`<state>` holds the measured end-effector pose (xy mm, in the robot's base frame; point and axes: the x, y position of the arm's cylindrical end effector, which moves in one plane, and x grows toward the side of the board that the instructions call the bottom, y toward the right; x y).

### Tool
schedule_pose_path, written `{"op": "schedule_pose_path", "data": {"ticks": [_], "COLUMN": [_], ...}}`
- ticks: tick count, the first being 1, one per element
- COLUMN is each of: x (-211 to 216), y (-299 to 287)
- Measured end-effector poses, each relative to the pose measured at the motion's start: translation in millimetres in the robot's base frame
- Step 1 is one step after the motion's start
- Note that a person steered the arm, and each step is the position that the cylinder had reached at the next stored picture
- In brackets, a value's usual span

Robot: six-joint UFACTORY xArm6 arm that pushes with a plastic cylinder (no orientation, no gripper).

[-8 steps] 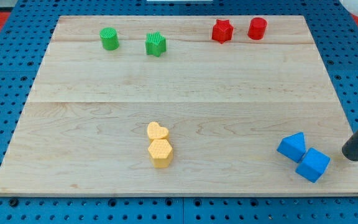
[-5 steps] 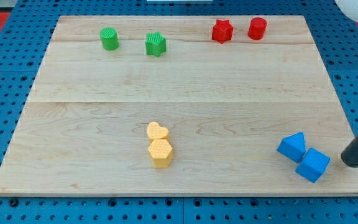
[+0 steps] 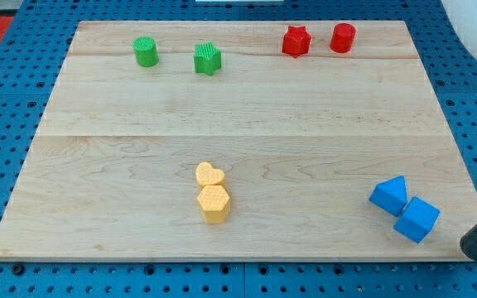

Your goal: Push the blue blocks slightly to the up

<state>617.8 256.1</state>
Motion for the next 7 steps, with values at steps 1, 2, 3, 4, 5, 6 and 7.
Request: {"op": "schedule_pose_path", "data": {"ticks": [1, 2, 3, 4, 5, 6, 7], "x": [-15.8, -16.9, -16.9, -16.9, -17.0, -41.6, -73.0], "y": [-37.1, -40.3, -40.6, -45.0, -45.0, -49.0, -72.6]}}
